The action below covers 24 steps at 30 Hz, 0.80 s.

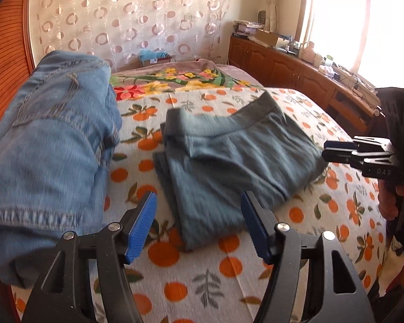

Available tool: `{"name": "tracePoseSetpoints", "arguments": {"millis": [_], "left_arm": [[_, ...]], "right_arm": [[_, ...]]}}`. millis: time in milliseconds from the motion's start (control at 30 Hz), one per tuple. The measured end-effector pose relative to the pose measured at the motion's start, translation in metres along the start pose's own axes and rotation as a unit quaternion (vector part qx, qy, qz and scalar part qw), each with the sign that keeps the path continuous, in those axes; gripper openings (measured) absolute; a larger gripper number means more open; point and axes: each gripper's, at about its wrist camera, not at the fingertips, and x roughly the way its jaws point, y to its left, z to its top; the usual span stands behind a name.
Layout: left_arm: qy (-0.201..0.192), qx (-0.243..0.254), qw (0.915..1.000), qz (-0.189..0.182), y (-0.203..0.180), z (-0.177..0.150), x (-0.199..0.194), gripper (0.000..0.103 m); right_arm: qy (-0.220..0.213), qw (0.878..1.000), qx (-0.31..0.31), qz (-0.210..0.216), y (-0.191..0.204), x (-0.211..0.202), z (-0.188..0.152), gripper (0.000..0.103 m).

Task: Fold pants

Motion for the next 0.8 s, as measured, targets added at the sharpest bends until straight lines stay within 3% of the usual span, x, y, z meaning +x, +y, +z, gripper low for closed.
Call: {"name": "tracePoseSetpoints", "arguments": {"millis": [267,700,800], "left_arm": [[0.025,-0.001,0.9997,-0.006,0.001,-0.021,0.006,0.048],[0.031,-0.002,0.9995,-0.003,0.000,-0.023,0.010,0.046],[0.029,-0.008,0.9994,-0.018,0.001,-0.022,0.011,0.037]], "right_arm": [[0.005,1.000,0.001,0.013,0.008,-0.003,-0.007,0.041],[0.016,1.000,-0.007,0.018,0.017,0.017,-0.004,0.041],[0.014,1.000,-0.006,0.018,0.018,0.017,-0.005,0.041]]}}
